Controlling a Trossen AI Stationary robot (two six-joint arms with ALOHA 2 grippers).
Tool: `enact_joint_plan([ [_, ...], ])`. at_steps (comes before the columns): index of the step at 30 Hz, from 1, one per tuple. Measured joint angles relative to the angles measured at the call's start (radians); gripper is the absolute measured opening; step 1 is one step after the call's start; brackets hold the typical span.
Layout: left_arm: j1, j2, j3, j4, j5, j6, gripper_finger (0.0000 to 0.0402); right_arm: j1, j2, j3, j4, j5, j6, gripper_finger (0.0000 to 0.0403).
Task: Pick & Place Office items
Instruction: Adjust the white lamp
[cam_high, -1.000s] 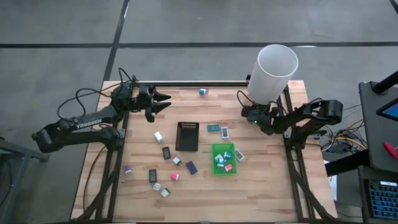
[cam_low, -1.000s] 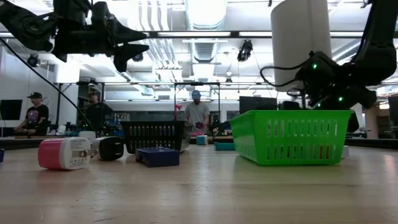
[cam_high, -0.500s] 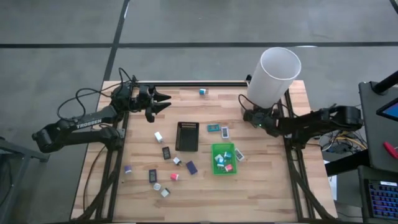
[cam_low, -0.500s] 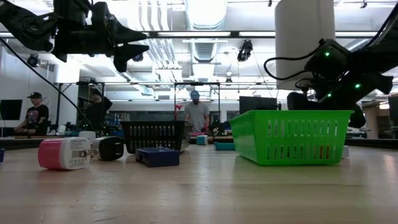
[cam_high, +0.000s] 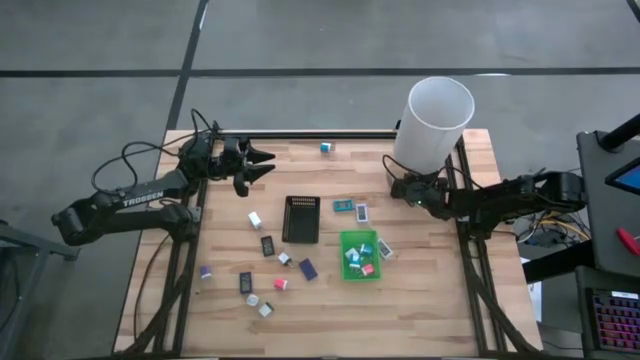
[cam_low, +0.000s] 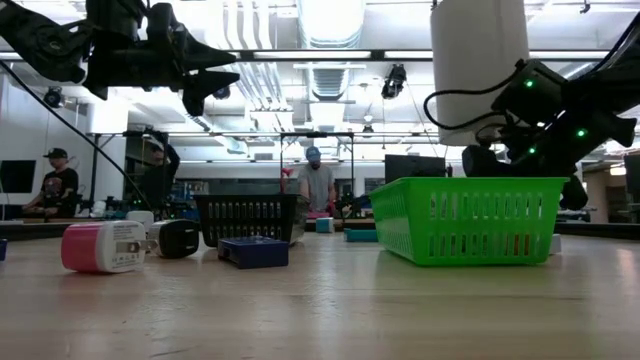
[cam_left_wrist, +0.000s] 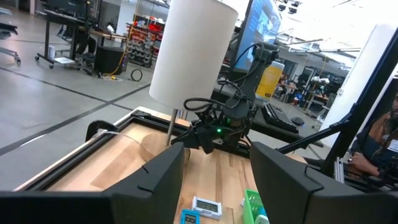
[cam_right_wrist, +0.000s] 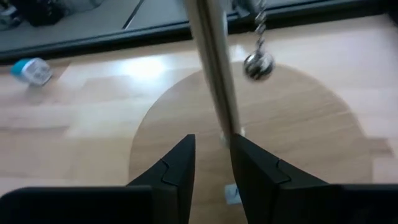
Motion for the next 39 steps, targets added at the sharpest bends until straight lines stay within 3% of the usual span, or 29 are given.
enact_joint_plan([
  [24, 0.0, 0.0, 0.0, 0.0, 0.0, 0.0, 0.019, 0.036, 0.001, 0.005, 0.059, 0.016, -0.065, 0.0201],
  [39, -0.001, 0.0, 0.0, 0.0, 0.0, 0.0, 0.019, 0.101, 0.027, -0.011, 0.046, 0.105, -0.092, 0.0208],
])
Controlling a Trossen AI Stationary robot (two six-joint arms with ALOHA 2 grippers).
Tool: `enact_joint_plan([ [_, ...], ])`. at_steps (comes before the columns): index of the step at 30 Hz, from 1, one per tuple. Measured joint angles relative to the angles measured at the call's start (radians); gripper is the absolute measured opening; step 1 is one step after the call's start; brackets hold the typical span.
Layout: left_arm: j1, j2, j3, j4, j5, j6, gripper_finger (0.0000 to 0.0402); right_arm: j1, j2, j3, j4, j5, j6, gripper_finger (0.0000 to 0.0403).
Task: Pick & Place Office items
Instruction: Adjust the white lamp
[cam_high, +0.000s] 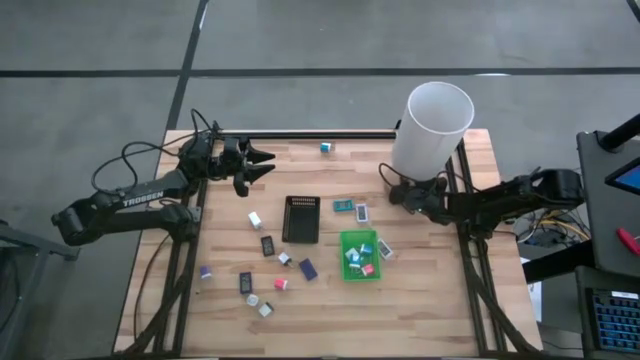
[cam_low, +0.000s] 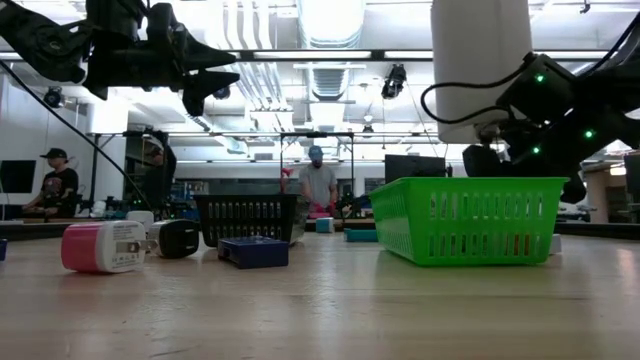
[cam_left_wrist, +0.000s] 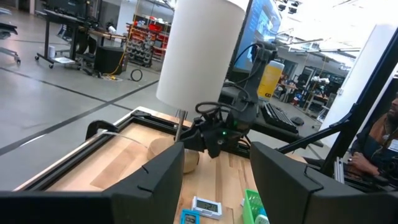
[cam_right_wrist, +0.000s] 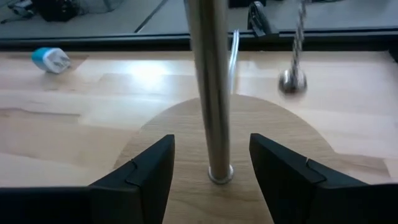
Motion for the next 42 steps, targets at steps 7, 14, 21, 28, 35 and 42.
enact_joint_plan([
  [7, 0.0, 0.0, 0.0, -0.004, 0.0, 0.0, 0.019, 0.07, 0.141, -0.001, 0.098, 0.148, -0.044, 0.0208],
  [14, 0.0, 0.0, 0.0, -0.008, 0.0, 0.0, 0.019, 0.108, 0.235, -0.001, 0.213, 0.209, -0.085, 0.0208],
  [21, 0.0, 0.0, 0.0, -0.007, 0.0, 0.0, 0.019, 0.138, 0.248, 0.015, 0.275, 0.238, -0.166, 0.0208],
  [28, 0.0, 0.0, 0.0, -0.007, 0.0, 0.0, 0.019, 0.138, 0.231, 0.015, 0.272, 0.264, -0.169, 0.0208],
  [35, 0.0, 0.0, 0.0, -0.007, 0.0, 0.0, 0.019, 0.168, 0.215, 0.014, 0.269, 0.317, -0.16, 0.0208],
  [42, 0.001, 0.0, 0.0, -0.007, 0.0, 0.0, 0.019, 0.212, 0.163, 0.012, 0.268, 0.313, -0.173, 0.0208],
])
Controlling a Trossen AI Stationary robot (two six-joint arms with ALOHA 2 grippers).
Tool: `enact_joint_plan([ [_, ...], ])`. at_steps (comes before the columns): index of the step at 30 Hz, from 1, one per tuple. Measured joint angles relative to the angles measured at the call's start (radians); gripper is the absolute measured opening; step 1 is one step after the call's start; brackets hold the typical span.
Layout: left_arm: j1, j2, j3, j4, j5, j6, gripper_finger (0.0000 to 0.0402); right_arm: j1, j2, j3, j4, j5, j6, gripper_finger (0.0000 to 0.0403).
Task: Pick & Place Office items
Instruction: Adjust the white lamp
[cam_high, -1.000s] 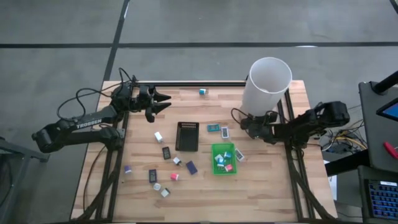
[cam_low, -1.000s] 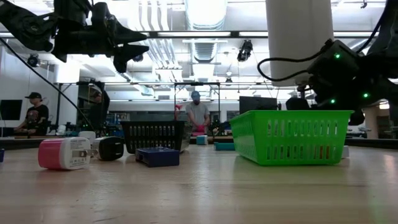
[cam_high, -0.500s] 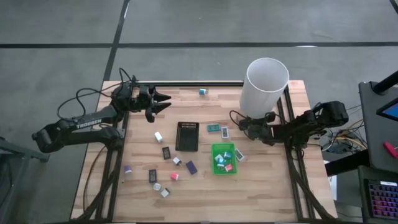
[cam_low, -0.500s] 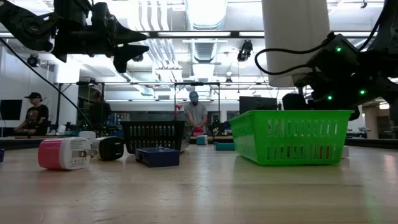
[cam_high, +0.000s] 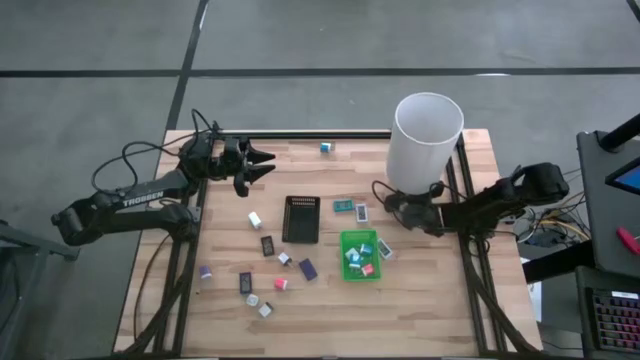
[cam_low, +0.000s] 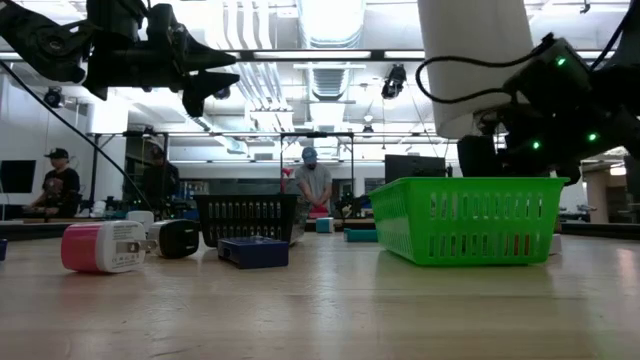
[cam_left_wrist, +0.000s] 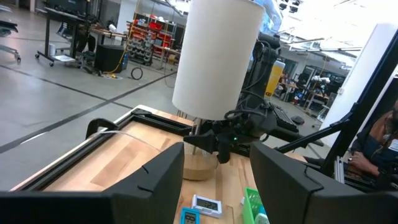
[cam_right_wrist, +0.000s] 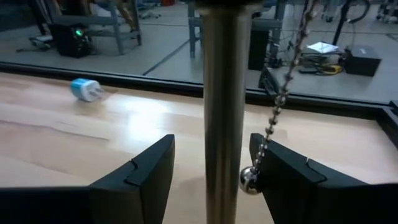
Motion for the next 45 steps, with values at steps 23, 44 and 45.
enact_joint_plan([
  [23, 0.0, 0.0, 0.0, 0.0, 0.0, 0.0, 0.0191, 0.009, -0.122, -0.118, -0.004, -0.14, 0.158, 0.0203],
  [44, -0.001, 0.0, 0.0, 0.0, 0.0, 0.0, 0.0191, 0.008, -0.123, -0.119, -0.039, -0.195, -0.148, 0.0203],
  [45, -0.001, 0.0, 0.0, 0.0, 0.0, 0.0, 0.0191, 0.008, -0.123, -0.119, -0.04, -0.195, -0.148, 0.0203],
])
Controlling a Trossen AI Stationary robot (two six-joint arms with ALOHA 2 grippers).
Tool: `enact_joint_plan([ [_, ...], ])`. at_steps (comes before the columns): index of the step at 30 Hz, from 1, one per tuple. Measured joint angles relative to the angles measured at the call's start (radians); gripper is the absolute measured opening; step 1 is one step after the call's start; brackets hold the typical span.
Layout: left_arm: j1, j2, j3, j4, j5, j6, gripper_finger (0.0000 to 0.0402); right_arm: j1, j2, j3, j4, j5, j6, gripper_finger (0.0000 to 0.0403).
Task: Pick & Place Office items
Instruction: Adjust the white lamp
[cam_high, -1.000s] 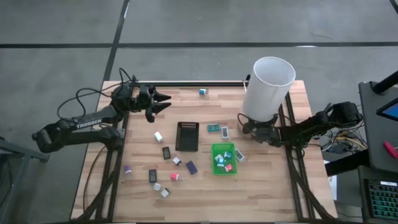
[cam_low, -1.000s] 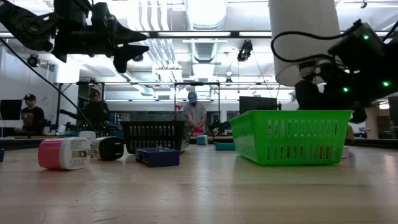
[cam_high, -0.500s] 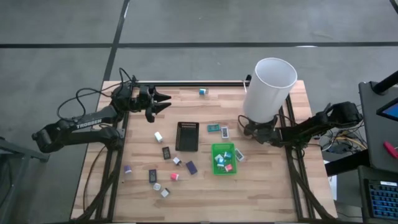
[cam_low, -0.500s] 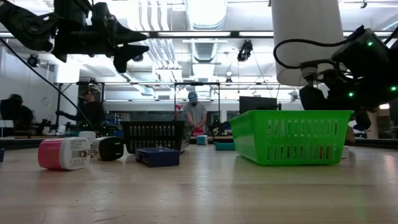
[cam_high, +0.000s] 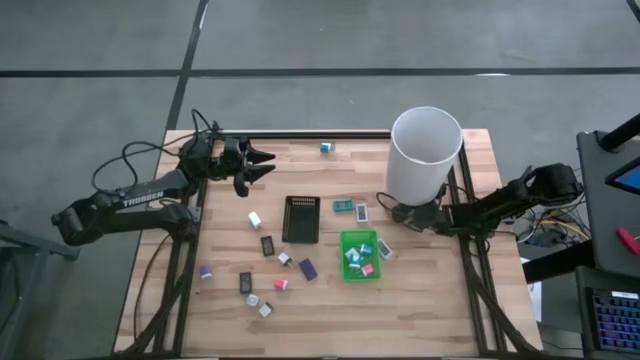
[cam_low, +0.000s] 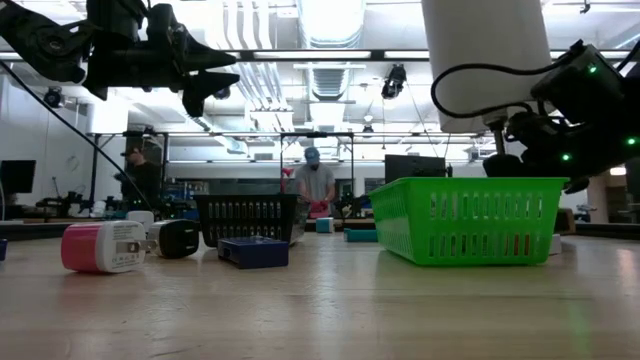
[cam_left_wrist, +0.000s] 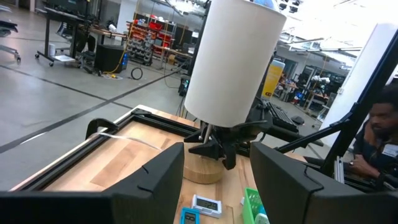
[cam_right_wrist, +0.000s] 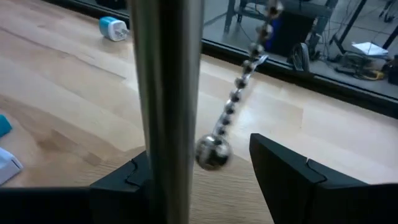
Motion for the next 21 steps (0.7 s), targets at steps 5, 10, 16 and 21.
enact_joint_plan([
  [5, 0.0, 0.0, 0.0, 0.0, 0.0, 0.0, 0.019, 0.001, -0.001, -0.002, -0.02, 0.0, -0.104, 0.0203],
  [10, 0.0, 0.0, 0.0, 0.0, 0.0, 0.0, 0.019, 0.001, -0.001, 0.003, -0.018, 0.0, -0.297, 0.0203],
  [16, 0.0, 0.0, 0.0, 0.0, 0.0, 0.0, 0.019, 0.0, -0.002, 0.013, -0.019, -0.036, -0.478, 0.0203],
  [21, 0.0, 0.0, 0.0, 0.0, 0.0, 0.0, 0.019, 0.001, -0.002, 0.012, -0.024, -0.044, -0.498, 0.0203],
])
